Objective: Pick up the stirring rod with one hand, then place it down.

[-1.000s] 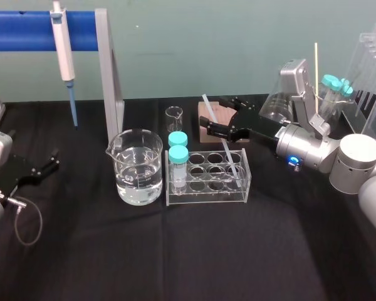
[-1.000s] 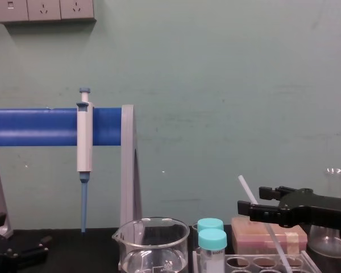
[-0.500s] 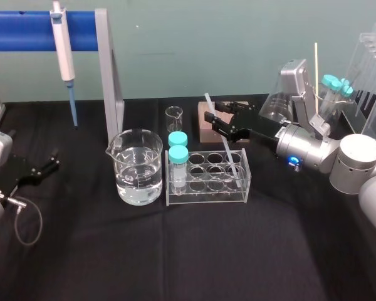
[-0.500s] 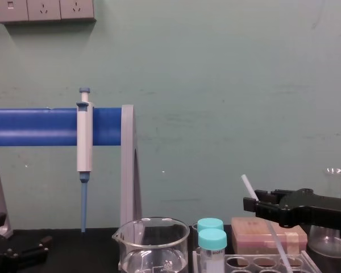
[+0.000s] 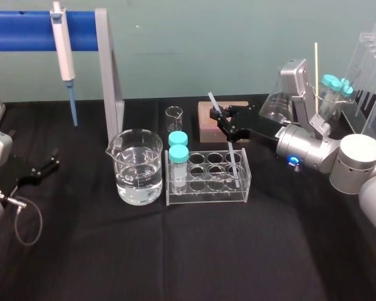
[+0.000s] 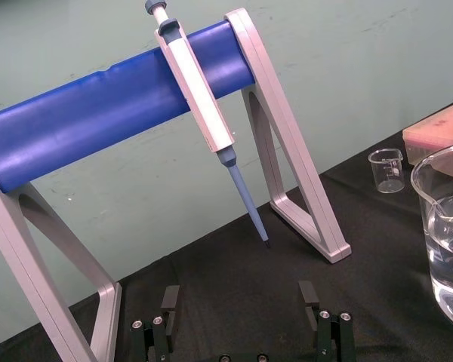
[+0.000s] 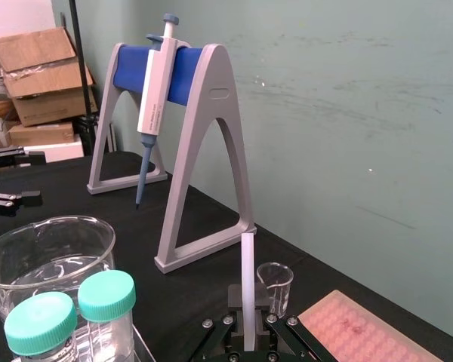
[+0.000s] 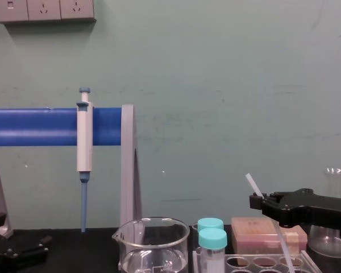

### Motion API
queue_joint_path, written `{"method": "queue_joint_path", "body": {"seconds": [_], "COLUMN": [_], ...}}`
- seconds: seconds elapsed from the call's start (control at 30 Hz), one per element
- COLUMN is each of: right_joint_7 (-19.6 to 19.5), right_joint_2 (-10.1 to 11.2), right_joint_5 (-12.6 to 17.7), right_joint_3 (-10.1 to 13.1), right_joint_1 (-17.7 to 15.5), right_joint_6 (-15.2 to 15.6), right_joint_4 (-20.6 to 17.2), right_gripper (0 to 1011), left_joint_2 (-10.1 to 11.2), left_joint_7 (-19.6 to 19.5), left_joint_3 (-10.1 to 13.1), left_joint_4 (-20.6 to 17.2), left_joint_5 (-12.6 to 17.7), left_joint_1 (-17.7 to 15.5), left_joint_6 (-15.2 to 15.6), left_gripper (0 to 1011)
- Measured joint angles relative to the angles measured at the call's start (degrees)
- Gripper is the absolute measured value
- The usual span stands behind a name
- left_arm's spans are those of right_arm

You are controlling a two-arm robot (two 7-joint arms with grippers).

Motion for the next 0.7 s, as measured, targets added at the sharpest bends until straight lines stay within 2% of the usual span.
{"method": "queue_joint_path", "body": {"seconds": [0.37,0.5,0.7], "right_joint_7": [-0.05,-0.62,-1.6], "right_joint_2": [0.0,0.11,0.44], "right_joint_5": [-0.01,0.22,1.68], "right_joint_3": [0.03,0.91,2.91], "right_joint_1": [-0.03,-1.24,-4.0], "right_joint_6": [0.0,-0.3,-0.63], "right_joint_4": [-0.05,-2.03,-7.13], "right_gripper": [79,78,78], "left_joint_2": [0.0,0.0,0.0], "left_joint_7": [0.0,0.0,0.0], "left_joint_3": [0.0,0.0,0.0], "left_joint_4": [0.0,0.0,0.0], "left_joint_5": [0.0,0.0,0.0], "left_joint_1": [0.0,0.0,0.0], "left_joint_6": [0.0,0.0,0.0], "left_gripper": [1000,1000,1000]}}
